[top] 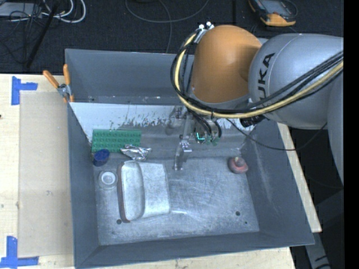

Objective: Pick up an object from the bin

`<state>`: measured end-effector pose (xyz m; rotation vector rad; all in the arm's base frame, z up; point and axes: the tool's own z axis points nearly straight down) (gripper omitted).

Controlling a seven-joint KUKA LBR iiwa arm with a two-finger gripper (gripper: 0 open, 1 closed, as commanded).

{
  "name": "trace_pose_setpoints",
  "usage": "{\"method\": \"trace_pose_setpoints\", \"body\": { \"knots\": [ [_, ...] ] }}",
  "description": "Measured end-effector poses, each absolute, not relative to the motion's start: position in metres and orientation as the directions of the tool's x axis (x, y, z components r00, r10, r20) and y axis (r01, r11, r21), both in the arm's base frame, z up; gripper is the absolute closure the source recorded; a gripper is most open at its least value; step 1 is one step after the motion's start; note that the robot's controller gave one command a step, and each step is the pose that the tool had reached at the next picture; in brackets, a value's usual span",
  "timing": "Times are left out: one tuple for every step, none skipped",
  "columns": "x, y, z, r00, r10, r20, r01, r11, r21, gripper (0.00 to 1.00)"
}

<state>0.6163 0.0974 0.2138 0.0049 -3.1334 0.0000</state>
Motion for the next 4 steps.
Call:
{"method": "trace_pose_setpoints", "body": {
  "knots": [
    [0.624,0.155,0.101,-0.99,0.14,-0.007,0.14,0.99,-0.006,0.0],
    [0.609,0.181,0.104,-0.888,0.459,-0.004,0.459,0.888,-0.001,0.0],
    [0.611,0.196,0.105,-0.994,0.105,-0.015,0.105,0.994,0.002,0.0],
    [0.612,0.211,0.099,-0.982,-0.188,-0.023,-0.188,0.982,-0.002,0.0]
  ]
}}
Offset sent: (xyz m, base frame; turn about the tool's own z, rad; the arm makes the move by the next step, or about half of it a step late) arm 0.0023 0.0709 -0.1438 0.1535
